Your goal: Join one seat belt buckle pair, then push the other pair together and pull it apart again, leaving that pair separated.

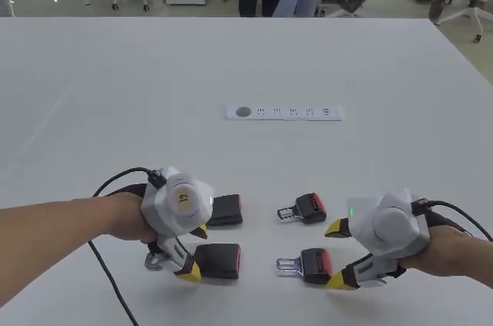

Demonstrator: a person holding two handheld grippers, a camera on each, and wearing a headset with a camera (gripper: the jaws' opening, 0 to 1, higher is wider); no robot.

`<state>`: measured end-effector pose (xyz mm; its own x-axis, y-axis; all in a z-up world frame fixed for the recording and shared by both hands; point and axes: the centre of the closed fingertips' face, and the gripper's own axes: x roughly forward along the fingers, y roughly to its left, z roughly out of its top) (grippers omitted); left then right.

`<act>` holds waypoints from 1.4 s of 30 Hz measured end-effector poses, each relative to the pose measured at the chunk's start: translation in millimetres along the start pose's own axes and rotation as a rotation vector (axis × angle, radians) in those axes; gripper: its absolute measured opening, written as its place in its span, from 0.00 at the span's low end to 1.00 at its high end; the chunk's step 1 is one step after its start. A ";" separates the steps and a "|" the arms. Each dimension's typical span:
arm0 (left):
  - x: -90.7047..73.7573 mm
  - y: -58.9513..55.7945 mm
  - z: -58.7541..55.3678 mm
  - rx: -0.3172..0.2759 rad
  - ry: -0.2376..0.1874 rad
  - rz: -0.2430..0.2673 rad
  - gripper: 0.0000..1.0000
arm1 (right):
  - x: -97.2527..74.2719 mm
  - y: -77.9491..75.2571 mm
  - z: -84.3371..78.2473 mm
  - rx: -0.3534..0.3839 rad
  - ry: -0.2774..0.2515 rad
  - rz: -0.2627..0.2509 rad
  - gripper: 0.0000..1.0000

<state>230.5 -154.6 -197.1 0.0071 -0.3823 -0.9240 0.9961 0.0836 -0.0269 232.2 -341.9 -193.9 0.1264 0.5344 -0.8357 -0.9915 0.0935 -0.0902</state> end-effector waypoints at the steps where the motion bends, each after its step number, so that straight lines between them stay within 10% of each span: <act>1: -0.2 1.9 -1.3 -0.002 -0.002 0.003 0.45 | -1.9 -1.0 0.3 -0.001 0.000 -0.002 0.47; 42: -29.9 65.6 8.7 -0.149 -0.108 0.098 0.48 | -18.8 -65.2 8.7 -0.041 0.003 -0.057 0.49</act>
<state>296.4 -145.7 -167.9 0.1208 -0.4611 -0.8791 0.9662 0.2576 -0.0024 294.8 -350.7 -167.5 0.1827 0.5265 -0.8303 -0.9831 0.0892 -0.1597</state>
